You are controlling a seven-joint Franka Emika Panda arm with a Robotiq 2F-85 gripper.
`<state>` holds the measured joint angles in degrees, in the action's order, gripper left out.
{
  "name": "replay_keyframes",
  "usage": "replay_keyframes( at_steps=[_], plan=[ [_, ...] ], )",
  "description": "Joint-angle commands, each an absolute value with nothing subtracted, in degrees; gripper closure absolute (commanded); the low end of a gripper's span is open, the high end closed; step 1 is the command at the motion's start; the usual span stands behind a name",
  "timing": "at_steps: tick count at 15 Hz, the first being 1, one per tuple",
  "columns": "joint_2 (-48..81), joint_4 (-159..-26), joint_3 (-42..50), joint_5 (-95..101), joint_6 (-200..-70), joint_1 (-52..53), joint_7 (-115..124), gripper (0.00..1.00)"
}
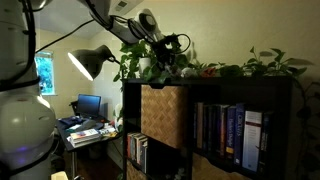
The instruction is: Open the top drawer, put the objects on top of the cabinet in the drawer, then close it
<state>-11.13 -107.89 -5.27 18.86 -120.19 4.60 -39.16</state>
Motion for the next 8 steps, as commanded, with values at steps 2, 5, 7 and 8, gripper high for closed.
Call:
replay_keyframes(
  at_steps=[2,5,7,8],
  plan=[
    [-13.7,-108.5,-6.2,16.6,-113.5,6.5,-33.6,0.92],
    [-13.7,-109.7,-5.5,12.8,-114.5,7.4,-33.5,0.92],
    [-13.3,-110.4,-4.7,9.3,-114.8,7.3,-33.9,0.92],
    [-13.1,-110.9,-4.3,7.6,-114.9,7.2,-34.0,0.92]
  ],
)
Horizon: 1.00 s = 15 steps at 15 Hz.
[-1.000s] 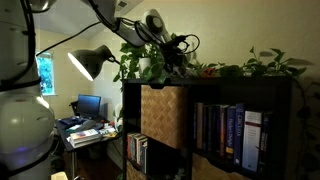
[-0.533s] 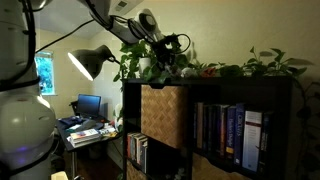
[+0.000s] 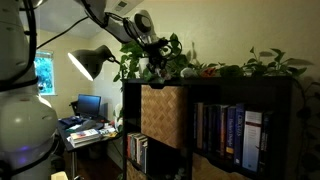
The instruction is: Open the top drawer, put the objects on top of the cabinet in the drawer, then close it
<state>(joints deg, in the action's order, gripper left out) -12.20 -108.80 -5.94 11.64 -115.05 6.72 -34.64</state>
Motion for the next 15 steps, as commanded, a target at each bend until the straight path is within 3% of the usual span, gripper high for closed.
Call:
replay_keyframes(
  at_steps=[1,8,9,10,15],
  plan=[
    [-13.1,-111.7,-3.9,6.3,-115.8,7.0,-34.3,0.92],
    [-13.3,-117.2,-1.9,2.7,-125.6,6.9,-37.9,0.93],
    [-13.3,-117.7,-1.8,2.6,-126.9,6.9,-38.3,0.73],
    [-13.1,-118.0,-1.8,2.5,-127.8,7.0,-38.4,0.65],
    [-13.1,-117.0,-2.2,2.3,-126.0,7.0,-37.6,0.34]
  ],
)
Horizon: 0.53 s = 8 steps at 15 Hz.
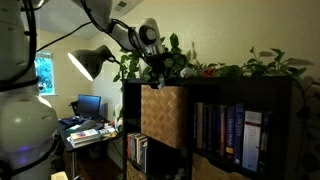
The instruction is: Open the top drawer, put the objects on top of the cabinet in the drawer, then close it
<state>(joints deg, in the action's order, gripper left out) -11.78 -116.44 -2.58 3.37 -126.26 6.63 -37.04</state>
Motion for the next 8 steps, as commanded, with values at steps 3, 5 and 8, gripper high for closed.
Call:
replay_keyframes(
  at_steps=[3,5,8],
  plan=[
    [-13.5,-116.5,-2.5,3.3,-125.6,6.9,-36.8,0.14],
    [-13.7,-115.7,-2.6,4.1,-124.9,6.6,-35.9,0.03],
    [-14.1,-114.2,-2.7,5.3,-122.7,6.3,-34.1,0.00]
  ],
)
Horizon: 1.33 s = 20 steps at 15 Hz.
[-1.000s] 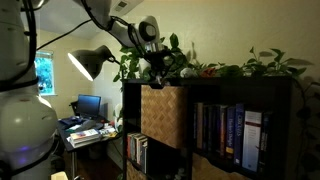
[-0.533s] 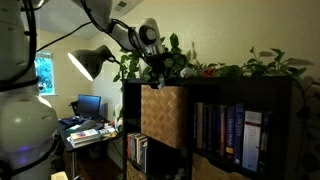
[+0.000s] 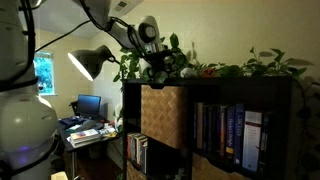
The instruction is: Open the top drawer, put the objects on top of the cabinet in the drawer, then close it
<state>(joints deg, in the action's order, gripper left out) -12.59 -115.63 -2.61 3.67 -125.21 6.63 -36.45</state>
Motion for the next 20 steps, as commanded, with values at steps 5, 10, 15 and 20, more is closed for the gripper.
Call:
replay_keyframes(
  at_steps=[5,10,15,20],
  plan=[
    [-14.1,-111.2,-2.0,7.0,-122.8,5.4,-32.3,0.00],
    [-13.0,-109.2,-0.7,7.7,-124.8,3.5,-30.5,0.00],
    [-11.5,-109.5,1.7,6.4,-131.7,2.3,-30.2,0.00],
    [-9.0,-109.5,2.7,5.6,-139.0,1.8,-30.2,0.00]
  ],
)
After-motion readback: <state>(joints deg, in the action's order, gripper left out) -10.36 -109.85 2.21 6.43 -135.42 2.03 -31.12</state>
